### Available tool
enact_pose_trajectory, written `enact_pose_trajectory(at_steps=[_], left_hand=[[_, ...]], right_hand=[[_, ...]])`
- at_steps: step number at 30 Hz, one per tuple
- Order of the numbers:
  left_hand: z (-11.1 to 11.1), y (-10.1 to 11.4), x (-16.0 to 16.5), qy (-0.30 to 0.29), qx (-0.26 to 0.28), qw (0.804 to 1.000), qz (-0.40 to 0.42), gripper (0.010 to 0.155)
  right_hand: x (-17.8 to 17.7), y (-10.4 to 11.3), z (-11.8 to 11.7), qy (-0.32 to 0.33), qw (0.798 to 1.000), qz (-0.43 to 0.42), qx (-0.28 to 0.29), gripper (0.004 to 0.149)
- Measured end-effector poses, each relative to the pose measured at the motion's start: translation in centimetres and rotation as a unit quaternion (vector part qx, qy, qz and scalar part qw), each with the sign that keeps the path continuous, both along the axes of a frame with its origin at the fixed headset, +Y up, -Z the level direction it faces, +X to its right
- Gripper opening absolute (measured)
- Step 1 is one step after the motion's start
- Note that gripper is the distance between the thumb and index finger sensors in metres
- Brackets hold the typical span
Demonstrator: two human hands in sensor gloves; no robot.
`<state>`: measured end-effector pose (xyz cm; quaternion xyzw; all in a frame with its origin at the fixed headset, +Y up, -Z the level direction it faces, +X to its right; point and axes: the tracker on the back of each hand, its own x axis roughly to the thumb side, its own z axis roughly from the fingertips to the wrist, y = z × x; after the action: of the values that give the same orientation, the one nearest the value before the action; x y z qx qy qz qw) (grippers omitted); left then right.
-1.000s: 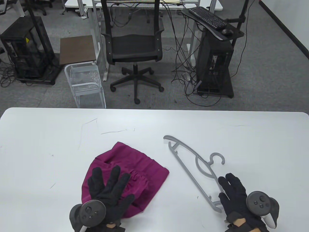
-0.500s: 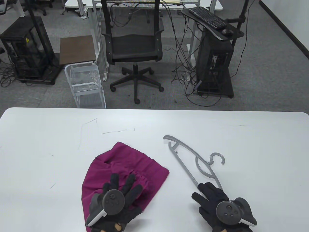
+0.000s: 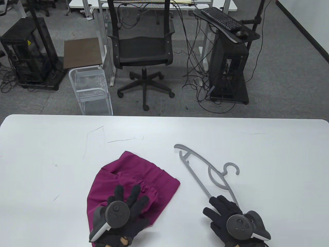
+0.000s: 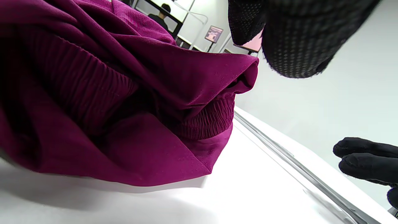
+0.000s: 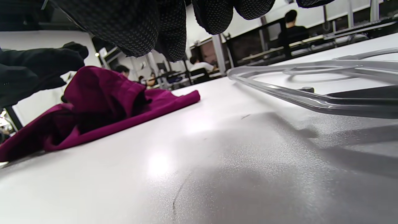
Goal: Remove shorts from gray hanger
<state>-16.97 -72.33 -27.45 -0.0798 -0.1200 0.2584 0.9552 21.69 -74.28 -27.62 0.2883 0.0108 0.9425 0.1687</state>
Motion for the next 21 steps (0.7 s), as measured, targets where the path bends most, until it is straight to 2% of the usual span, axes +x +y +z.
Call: enact_pose_trajectory(at_steps=[12,21], left_hand=[[-0.5,-0.3,-0.3,0.008,-0.021,0.999,0.029,0.075],[-0.4,0.0,-0.2,-0.001,-0.007,0.999,0.052,0.075]], right_hand=[[0.8,0.1,-0.3,-0.004,1.000,-0.022,-0.014,0.053],[1.3,0.7,-0.2,-0.007,0.999,-0.038,-0.011,0.054]])
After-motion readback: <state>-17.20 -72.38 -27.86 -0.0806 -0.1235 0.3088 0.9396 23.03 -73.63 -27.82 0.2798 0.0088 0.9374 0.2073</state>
